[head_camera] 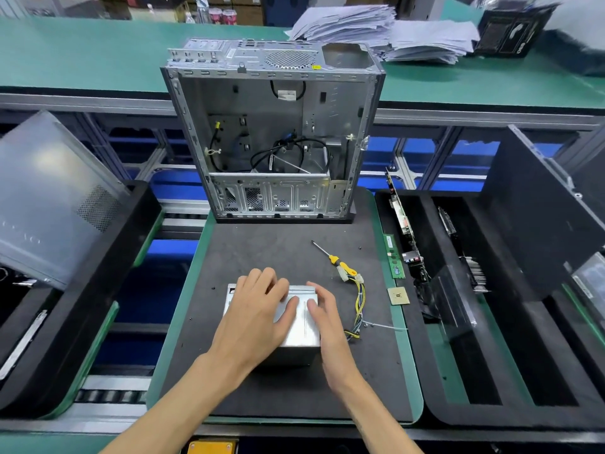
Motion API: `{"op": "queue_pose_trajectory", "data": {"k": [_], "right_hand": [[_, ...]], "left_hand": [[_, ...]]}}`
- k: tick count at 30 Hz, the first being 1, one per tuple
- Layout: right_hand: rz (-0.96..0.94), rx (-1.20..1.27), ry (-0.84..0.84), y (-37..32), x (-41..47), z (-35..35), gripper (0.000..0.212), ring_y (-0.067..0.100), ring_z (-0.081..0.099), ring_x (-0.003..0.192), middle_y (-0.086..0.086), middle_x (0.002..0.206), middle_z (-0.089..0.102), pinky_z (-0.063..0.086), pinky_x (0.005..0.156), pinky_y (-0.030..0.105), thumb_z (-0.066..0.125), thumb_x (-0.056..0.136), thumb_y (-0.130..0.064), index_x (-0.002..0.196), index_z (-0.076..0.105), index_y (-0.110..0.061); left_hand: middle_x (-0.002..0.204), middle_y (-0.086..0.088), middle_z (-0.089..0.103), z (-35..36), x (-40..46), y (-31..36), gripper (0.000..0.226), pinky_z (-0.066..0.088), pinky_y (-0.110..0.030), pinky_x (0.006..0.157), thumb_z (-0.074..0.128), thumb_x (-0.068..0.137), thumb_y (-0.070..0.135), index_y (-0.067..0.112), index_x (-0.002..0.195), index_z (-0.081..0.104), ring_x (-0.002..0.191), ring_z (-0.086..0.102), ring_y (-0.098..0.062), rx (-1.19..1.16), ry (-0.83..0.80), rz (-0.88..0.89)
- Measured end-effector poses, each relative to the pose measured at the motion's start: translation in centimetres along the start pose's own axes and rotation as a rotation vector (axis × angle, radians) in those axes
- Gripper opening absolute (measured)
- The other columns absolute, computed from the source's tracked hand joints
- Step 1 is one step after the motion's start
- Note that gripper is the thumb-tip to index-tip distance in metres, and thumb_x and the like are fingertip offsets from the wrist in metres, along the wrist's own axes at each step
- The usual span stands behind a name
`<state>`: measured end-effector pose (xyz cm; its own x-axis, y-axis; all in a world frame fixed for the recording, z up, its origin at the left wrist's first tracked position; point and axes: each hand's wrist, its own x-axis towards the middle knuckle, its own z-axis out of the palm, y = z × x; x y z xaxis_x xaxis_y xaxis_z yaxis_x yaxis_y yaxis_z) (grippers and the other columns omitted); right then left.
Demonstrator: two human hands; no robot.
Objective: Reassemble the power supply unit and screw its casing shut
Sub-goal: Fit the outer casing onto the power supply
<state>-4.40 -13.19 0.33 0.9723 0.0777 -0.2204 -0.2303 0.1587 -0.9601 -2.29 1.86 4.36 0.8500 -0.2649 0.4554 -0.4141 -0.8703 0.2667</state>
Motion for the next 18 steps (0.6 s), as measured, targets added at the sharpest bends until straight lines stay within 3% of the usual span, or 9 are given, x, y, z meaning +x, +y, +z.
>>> {"op": "queue_pose_trajectory", "data": {"k": [2,5,10,13,15,18], "right_hand": [[0.074,0.011,0.021,-0.8,0.7,0.3,0.023,0.004,0.069,0.102,-0.008,0.117,0.071,0.052,0.077,0.017,0.059,0.101,-0.034,0.124,0.061,-0.032],[0.148,-0.006,0.036,-1.9,1.3,0.4,0.022,0.01,0.071,0.093,0.002,0.113,0.074,0.055,0.073,0.023,0.056,0.103,-0.017,0.119,0.066,-0.026],[0.179,0.007,0.045,-2.7,1.2,0.4,0.022,0.013,0.069,0.09,0.011,0.115,0.073,0.053,0.068,0.022,0.057,0.102,-0.014,0.119,0.068,-0.021],[0.159,-0.03,0.068,-2.4,1.1,0.7,0.021,0.021,0.068,0.102,0.007,0.116,0.072,0.052,0.079,0.028,0.056,0.102,-0.017,0.116,0.068,-0.026],[0.152,-0.057,0.081,-2.1,1.2,0.8,0.021,0.021,0.066,0.109,0.002,0.115,0.072,0.05,0.084,0.031,0.055,0.103,-0.019,0.115,0.068,-0.03],[0.147,-0.097,0.089,-1.6,1.3,1.0,0.022,0.02,0.065,0.111,-0.004,0.113,0.072,0.05,0.087,0.032,0.052,0.103,-0.022,0.113,0.067,-0.036]], "left_hand": [[0.083,0.003,0.041,-0.2,0.0,0.0,0.021,0.034,-0.033,0.069,0.056,0.093,0.029,0.016,0.079,0.048,0.076,0.037,-0.02,0.004,-0.006,-0.002],[0.082,0.002,0.043,-0.4,0.1,0.1,0.015,0.037,-0.036,0.069,0.056,0.089,0.022,0.014,0.078,0.049,0.076,0.039,-0.021,-0.002,-0.024,-0.009],[0.088,0.007,0.052,-1.2,-0.1,-0.5,0.007,0.041,-0.035,0.08,0.052,0.083,0.014,0.016,0.084,0.059,0.085,0.048,-0.017,-0.214,-0.097,-0.112],[0.103,0.013,0.058,-2.1,-0.8,-1.4,0.025,0.035,-0.031,0.091,0.058,0.082,0.014,0.023,0.105,0.065,0.099,0.051,-0.01,-0.261,-0.085,-0.213],[0.115,0.016,0.057,-2.8,-1.8,-2.5,0.034,0.032,-0.029,0.097,0.065,0.087,0.019,0.028,0.119,0.061,0.109,0.049,-0.005,-0.304,-0.026,-0.383],[0.128,0.02,0.055,-3.3,-3.5,-4.1,0.045,0.036,-0.029,0.105,0.073,0.091,0.031,0.035,0.132,0.055,0.12,0.049,0.0,-0.578,-0.056,-0.757]]}}
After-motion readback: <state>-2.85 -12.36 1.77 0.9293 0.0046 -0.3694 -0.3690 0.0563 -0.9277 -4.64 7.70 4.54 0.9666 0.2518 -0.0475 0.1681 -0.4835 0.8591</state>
